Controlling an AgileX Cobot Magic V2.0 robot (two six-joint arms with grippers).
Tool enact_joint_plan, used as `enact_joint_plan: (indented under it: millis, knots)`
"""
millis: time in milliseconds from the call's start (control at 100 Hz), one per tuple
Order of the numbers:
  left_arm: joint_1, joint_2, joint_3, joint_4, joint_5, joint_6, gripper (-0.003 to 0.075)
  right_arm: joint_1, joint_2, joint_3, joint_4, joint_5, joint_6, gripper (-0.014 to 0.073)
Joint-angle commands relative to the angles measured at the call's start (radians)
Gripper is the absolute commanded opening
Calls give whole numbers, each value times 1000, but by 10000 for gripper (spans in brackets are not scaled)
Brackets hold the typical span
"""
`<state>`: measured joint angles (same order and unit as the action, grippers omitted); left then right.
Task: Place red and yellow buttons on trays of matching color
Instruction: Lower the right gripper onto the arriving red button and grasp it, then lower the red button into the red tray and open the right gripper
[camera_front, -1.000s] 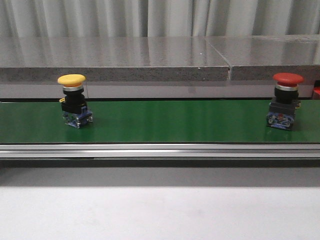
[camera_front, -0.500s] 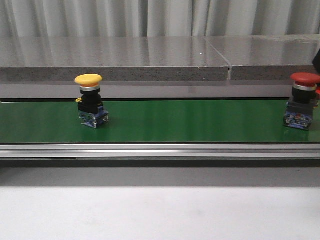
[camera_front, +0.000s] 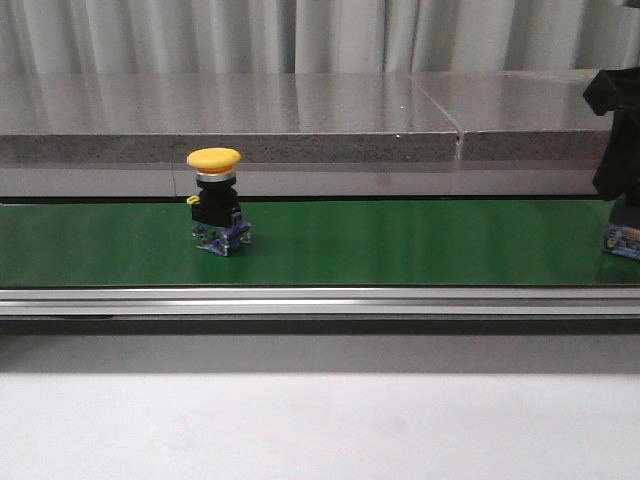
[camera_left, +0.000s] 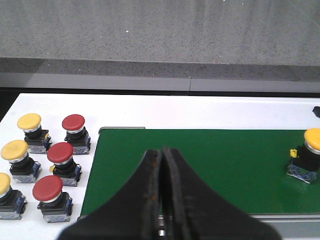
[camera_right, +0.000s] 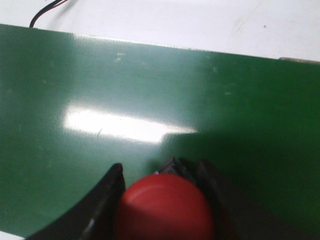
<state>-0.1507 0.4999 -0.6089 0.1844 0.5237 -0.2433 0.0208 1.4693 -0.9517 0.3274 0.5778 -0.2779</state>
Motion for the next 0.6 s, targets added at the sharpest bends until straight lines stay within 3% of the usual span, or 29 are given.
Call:
enact_joint_plan:
  millis: [0,90,230,590]
  knots:
    - [-2,1,-24,5,-87,-9,-19,-1,-27,-50,5,-44,-11,185]
    - [-2,1,-24,5,-87,-9,-19,-5,-27,-78,5,-36,-11,132]
    - [-2,1,-24,5,-87,-9,-19,-58,-27,-135,1,-8,-11,128]
    - [-2,1,-24,5,-87,-9,-19,-378,23,-214,0,-46,-1,128]
